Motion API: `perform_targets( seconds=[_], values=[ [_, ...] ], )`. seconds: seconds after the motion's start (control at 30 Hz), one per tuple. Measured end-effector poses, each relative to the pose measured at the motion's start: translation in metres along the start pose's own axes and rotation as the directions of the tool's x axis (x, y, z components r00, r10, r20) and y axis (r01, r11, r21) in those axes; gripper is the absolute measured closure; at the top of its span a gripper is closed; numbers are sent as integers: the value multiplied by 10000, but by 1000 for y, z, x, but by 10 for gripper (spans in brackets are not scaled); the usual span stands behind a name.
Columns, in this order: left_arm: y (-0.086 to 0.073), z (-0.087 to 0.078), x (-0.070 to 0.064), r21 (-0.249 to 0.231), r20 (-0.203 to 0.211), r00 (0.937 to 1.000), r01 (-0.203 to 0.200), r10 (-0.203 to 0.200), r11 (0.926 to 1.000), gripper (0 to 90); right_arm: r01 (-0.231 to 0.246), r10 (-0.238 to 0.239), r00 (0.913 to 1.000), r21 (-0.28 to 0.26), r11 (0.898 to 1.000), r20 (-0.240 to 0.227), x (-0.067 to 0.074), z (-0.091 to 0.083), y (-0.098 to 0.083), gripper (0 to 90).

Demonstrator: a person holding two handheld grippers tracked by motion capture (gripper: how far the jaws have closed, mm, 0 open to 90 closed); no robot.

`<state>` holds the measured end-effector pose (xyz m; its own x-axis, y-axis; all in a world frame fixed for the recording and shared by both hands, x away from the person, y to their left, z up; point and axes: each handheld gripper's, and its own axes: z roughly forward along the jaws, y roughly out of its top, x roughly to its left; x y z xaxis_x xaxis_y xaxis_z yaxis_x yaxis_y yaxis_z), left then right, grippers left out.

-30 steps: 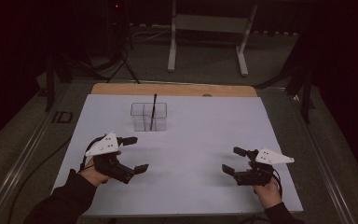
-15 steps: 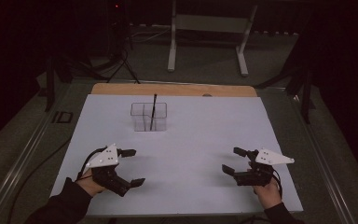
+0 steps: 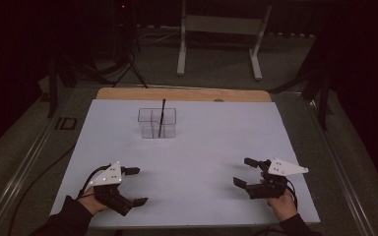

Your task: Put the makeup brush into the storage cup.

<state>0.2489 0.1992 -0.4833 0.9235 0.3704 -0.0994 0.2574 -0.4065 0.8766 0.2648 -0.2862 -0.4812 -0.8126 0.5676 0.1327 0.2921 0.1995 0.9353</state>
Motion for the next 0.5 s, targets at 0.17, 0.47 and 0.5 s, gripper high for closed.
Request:
perform_targets(
  seconds=[0.17, 0.47, 0.5],
  values=[
    [-8, -2, 0, -186, -38, 9999, 113, -114, 9998, 21, 152, -152, 9983, -3, 9999, -568, 4, 2, -2, 138],
    [-20, -1, -1, -611, -126, 9992, 368, -377, 9975, 21, 540, -524, 9954, 177, 9984, -801, 9, 7, -4, 136],
    [-21, -2, -1, -678, -158, 9990, 396, -408, 9969, 21, 579, -563, 9951, 176, 9982, -807, 9, 8, -4, 137]
  ],
)
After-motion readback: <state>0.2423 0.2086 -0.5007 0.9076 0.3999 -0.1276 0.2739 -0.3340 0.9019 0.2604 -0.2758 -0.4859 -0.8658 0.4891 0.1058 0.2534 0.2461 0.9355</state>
